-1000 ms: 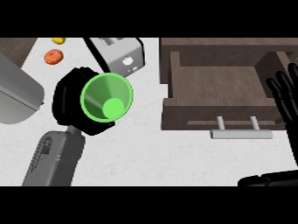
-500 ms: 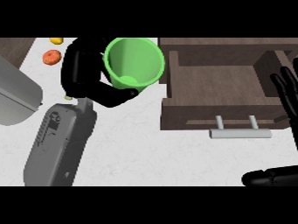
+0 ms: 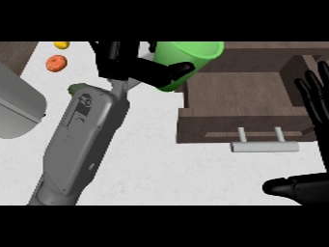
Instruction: Pick up the cup, place it into the drawer and close the drawer
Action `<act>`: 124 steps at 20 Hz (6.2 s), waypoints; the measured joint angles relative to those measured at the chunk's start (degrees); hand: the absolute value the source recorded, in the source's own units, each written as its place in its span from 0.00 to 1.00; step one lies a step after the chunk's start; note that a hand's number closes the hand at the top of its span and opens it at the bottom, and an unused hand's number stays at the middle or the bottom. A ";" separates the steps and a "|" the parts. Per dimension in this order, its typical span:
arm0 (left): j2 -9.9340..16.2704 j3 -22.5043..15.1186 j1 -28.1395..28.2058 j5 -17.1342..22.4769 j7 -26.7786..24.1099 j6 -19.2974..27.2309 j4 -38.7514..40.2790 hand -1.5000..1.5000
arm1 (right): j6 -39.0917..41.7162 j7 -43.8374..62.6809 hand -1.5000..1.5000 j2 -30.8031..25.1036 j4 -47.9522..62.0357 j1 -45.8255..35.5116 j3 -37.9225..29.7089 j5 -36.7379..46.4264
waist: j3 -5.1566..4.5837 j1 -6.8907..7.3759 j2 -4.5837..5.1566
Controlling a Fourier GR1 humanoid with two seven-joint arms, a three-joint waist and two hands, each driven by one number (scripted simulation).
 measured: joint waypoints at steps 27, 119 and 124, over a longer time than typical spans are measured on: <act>-0.05 -16.74 -22.69 17.33 -12.25 10.25 41.20 1.00 | 0.98 -2.39 0.00 0.90 1.70 -0.56 1.78 0.89 | 0.05 -3.42 0.85; 31.75 1.55 44.45 35.46 -12.64 -19.68 -12.04 0.00 | -8.10 -36.40 0.00 -5.99 83.96 -34.67 9.04 55.48 | -0.14 2.32 0.15; 30.42 1.26 44.35 34.61 -12.50 -20.30 -12.39 0.00 | -5.98 -42.43 0.00 -8.75 93.08 -41.40 6.39 54.80 | -0.30 2.97 -0.11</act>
